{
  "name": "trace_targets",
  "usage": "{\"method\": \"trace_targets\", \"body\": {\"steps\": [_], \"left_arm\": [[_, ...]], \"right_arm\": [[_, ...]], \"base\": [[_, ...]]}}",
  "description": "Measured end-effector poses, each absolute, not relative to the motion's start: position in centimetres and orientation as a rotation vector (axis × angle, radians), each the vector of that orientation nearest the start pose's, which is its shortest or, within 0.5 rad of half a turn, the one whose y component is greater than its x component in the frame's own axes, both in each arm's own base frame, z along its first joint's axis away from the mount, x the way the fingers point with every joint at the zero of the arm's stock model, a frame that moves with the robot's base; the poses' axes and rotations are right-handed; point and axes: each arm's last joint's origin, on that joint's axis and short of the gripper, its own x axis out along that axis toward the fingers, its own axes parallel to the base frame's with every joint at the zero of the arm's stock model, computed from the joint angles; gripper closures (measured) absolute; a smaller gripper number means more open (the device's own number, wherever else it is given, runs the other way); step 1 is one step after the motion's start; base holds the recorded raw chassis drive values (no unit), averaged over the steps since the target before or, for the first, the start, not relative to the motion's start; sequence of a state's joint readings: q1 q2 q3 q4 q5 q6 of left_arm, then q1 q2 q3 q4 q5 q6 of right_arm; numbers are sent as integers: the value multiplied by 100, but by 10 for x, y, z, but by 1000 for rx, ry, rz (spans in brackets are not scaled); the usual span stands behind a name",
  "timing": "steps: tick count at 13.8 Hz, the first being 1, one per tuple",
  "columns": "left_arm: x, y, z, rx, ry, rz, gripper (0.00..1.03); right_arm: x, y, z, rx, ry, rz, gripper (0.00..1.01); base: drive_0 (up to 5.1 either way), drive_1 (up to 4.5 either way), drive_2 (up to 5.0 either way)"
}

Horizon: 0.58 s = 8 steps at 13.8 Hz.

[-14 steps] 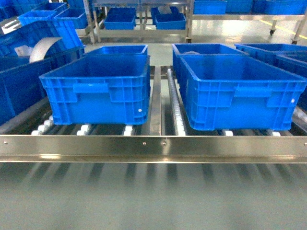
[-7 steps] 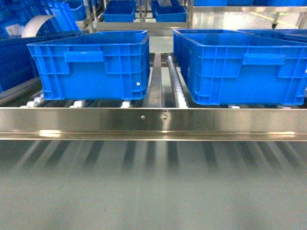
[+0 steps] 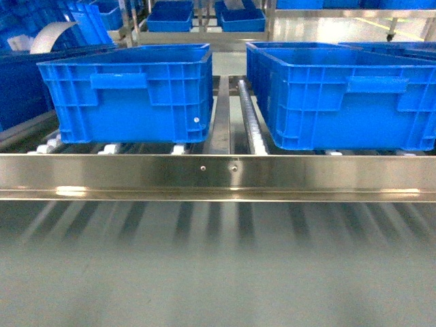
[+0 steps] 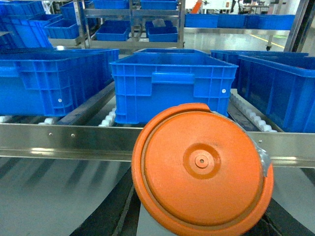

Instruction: Sort blue parts and orange caps into right shelf containers

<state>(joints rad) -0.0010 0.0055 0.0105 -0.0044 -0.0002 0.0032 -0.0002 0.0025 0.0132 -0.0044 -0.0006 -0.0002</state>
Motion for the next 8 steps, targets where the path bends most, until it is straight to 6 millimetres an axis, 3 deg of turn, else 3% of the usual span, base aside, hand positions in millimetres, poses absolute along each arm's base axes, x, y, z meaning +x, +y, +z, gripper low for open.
{"method": "trace_targets", "body": {"steps": [8], "left_arm": [[97,0,166,3,2,-1,60]], "right_arm": [[97,0,167,0,-3,0,57]], "base": [[0,0,0]]}}
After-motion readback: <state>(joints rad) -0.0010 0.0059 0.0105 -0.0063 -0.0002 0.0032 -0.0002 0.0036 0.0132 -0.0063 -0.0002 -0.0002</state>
